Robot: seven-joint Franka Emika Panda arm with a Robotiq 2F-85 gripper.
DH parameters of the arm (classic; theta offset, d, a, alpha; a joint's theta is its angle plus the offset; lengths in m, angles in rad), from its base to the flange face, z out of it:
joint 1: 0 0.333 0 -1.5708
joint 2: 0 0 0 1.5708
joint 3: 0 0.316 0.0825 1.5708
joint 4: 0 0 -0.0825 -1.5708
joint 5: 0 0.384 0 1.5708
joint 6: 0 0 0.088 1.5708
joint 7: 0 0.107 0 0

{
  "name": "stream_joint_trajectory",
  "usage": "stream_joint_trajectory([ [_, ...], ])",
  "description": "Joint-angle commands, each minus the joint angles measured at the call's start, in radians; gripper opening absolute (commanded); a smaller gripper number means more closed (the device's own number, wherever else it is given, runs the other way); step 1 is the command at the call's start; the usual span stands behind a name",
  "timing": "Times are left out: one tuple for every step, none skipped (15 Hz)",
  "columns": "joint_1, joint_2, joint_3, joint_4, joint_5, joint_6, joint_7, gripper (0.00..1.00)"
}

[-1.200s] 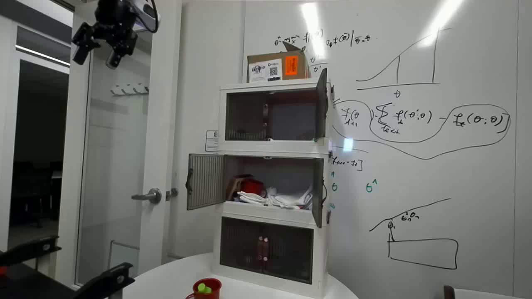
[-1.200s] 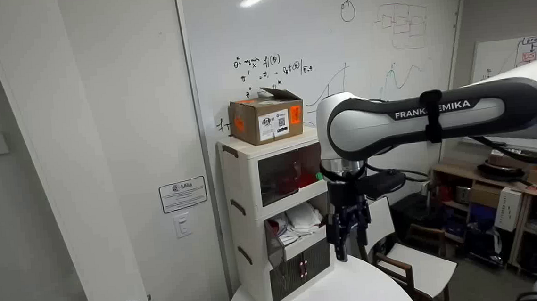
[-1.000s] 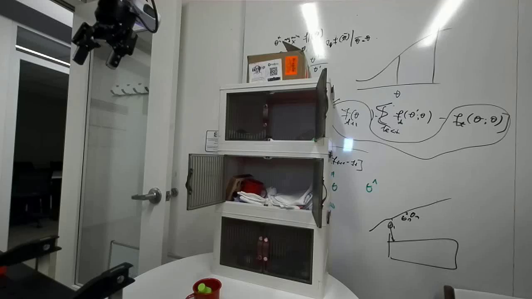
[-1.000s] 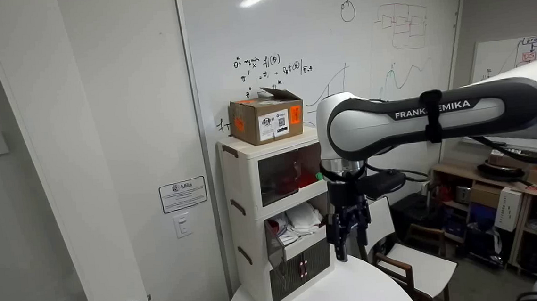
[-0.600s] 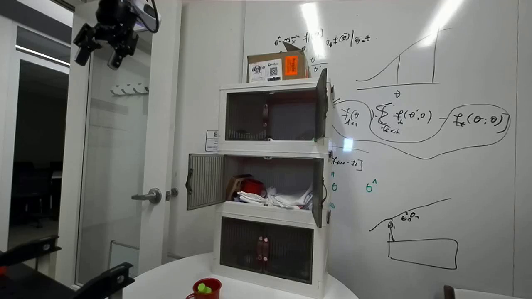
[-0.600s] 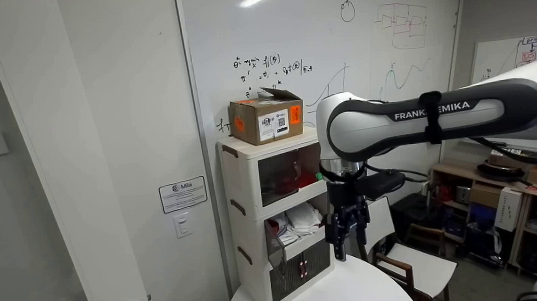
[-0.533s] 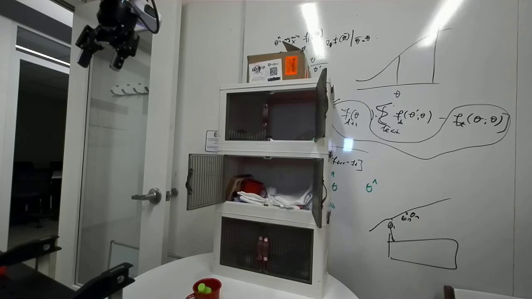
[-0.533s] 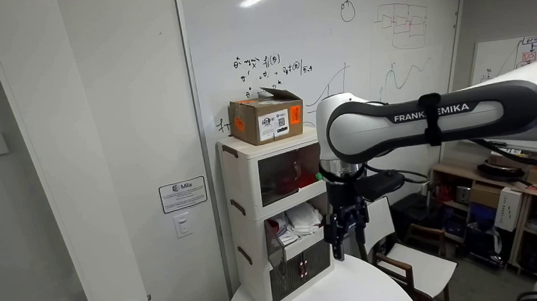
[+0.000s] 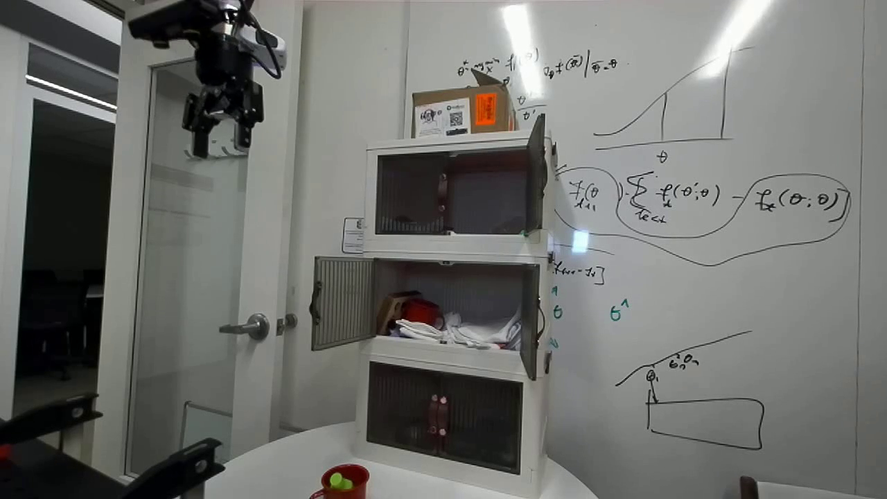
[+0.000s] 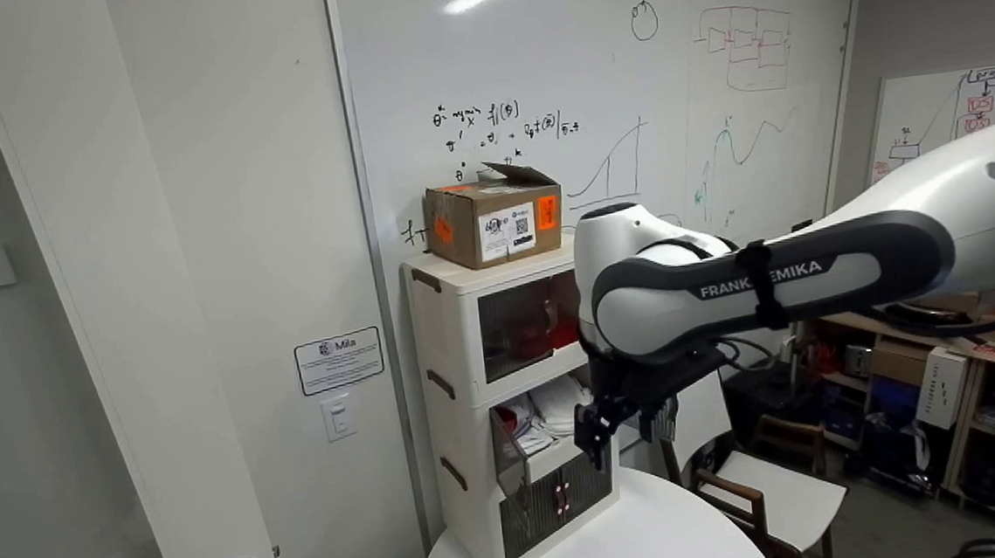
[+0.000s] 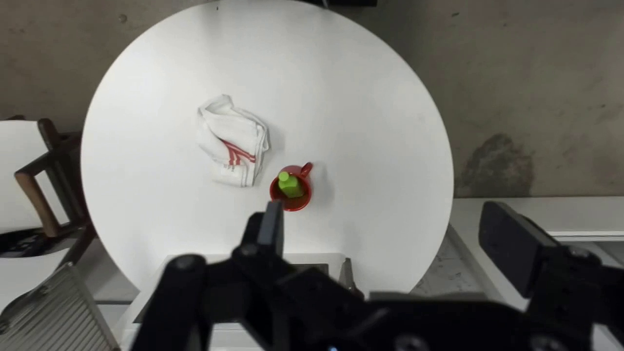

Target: Open the left door of the topmost cabinet.

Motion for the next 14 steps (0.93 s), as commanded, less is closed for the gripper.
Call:
stream_joint_trajectory([
  [-0.051,0.062,0.074,0.047,-0.156,0.053,0.175,1.00],
  [-0.060,0.075,0.091,0.059,-0.206,0.058,0.223,1.00],
  [-0.070,0.090,0.112,0.076,-0.260,0.056,0.275,1.00],
  [-0.079,0.103,0.131,0.091,-0.314,0.051,0.328,1.00],
  [-0.087,0.117,0.149,0.106,-0.369,0.043,0.381,1.00],
  [-0.094,0.130,0.165,0.119,-0.427,0.041,0.433,1.00],
  [-0.099,0.143,0.176,0.127,-0.488,0.040,0.485,1.00],
  [-0.105,0.159,0.183,0.134,-0.554,0.042,0.533,1.00],
  [-0.109,0.174,0.188,0.139,-0.621,0.039,0.584,1.00],
  [-0.116,0.190,0.185,0.144,-0.690,0.043,0.630,1.00],
  [-0.118,0.208,0.180,0.149,-0.763,0.044,0.683,1.00],
  [-0.117,0.226,0.169,0.153,-0.839,0.050,0.731,1.00],
  [-0.113,0.243,0.160,0.159,-0.915,0.046,0.788,1.00],
  [-0.108,0.259,0.149,0.162,-0.987,0.044,0.843,1.00],
])
